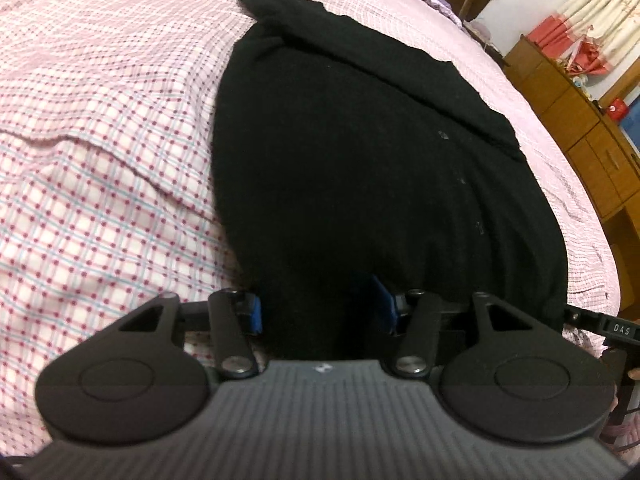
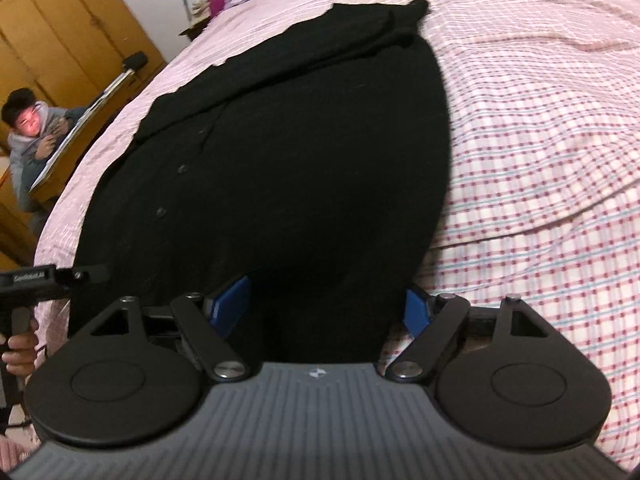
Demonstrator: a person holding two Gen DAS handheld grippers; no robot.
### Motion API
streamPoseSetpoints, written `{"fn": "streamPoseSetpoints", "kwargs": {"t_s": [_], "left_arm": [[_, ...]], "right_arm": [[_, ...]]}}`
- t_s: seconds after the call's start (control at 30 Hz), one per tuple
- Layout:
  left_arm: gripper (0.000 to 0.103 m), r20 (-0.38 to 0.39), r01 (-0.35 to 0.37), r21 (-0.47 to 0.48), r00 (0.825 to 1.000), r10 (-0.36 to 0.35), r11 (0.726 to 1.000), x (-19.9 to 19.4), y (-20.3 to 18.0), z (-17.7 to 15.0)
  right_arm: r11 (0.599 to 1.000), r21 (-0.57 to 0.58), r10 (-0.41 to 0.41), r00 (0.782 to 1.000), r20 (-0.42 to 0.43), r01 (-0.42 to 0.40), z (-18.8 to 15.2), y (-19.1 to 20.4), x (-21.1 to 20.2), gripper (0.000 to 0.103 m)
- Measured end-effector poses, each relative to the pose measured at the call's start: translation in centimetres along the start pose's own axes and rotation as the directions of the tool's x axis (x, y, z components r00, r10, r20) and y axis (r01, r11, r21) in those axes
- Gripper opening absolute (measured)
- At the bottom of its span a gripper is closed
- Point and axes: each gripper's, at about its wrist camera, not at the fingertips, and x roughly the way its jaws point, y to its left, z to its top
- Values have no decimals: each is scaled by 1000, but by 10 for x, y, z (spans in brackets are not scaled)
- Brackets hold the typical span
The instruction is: Fold small clothes
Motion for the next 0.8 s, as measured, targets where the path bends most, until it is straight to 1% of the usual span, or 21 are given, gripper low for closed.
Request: {"fn": "streamPoseSetpoints", "kwargs": {"t_s": [0.07,0.1,0.13,0.17,0.2,0.23,0.27,0.3,0.33,0.4,0.47,0.63,0.73,0.8], "left_arm": [[53,1,16,2,1000,-16,1000,-1,0,-3],[53,-1,31,0,1000,-31,1000,-2,1,-5],[53,-1,42,-7,999,-42,999,-3,2,-6],[53,-2,49,-16,999,-49,999,-3,2,-7],[53,-1,56,-25,998,-56,998,-4,3,-9],[48,-1,60,-29,998,-60,998,-7,4,-9],[36,0,66,-31,998,-66,997,-8,5,-9],[29,1,74,-37,997,-74,997,-8,6,-8],[17,0,86,-51,996,-86,995,-9,7,-7],[13,4,116,-88,993,-117,989,-12,10,-8],[11,23,139,-94,990,-138,986,-19,10,-7],[9,117,196,-44,975,-189,980,-46,-1,2],[8,174,207,-15,964,-202,978,-60,-7,15],[8,207,203,12,957,-201,979,-65,-11,24]], "right_arm": [[1000,3,6,1000,14,-6,-1,1,0,81],[1000,4,11,1000,23,-12,-1,1,0,76],[1000,1,22,999,30,-22,-1,1,0,65],[1000,0,30,999,34,-30,-2,2,0,60],[999,2,34,999,36,-34,-2,2,0,49],[999,4,33,999,39,-33,-1,1,0,37],[999,11,32,998,45,-33,-1,0,-1,32],[999,22,36,998,54,-37,0,-2,-2,23],[998,35,46,997,65,-48,1,-6,-3,16],[995,58,78,993,93,-83,3,-11,-9,11],[990,74,110,984,141,-122,3,-15,-18,8],[986,64,136,957,255,-157,13,-15,-32,6],[980,68,156,936,317,-187,23,-16,-37,6],[979,59,159,919,361,-193,31,-16,-41,6]]}}
